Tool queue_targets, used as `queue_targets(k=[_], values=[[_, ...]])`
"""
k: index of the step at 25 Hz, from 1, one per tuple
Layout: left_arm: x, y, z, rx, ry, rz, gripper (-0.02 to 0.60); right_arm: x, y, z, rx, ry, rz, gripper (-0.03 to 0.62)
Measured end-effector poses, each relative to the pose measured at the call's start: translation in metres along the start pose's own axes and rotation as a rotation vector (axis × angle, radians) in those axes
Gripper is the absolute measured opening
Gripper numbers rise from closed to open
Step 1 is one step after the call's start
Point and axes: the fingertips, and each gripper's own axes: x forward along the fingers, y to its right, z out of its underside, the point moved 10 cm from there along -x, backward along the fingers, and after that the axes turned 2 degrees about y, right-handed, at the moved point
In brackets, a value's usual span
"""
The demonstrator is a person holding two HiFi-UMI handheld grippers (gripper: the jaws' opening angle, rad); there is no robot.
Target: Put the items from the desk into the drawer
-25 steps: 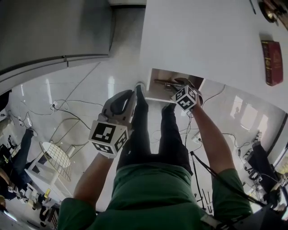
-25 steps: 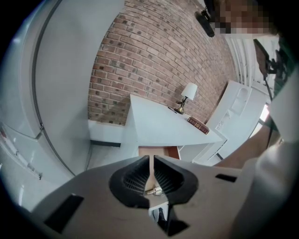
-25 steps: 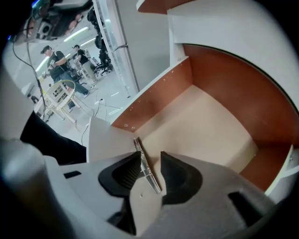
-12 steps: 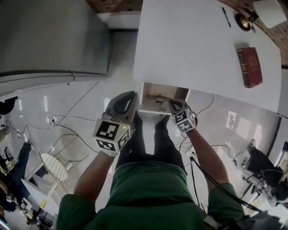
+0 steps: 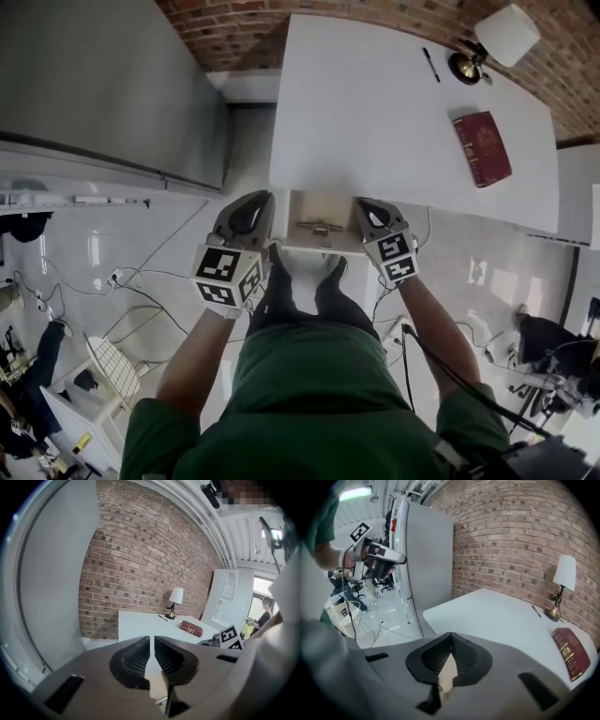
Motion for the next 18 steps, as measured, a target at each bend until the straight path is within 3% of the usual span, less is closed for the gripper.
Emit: queue_targets(k=[12,18], values=[[-0.028,0.011,-0.071,0.091,0.162,-0.039,0.026,-0.045,0.016,-0.138,-0.108,0.286,0.076,0.006],[-0.038,0.018,-0.101,0.148,0.224,-0.034,0.026,-0.077,0.013,-0.177,-0.122,0.414,0.081,0.006]])
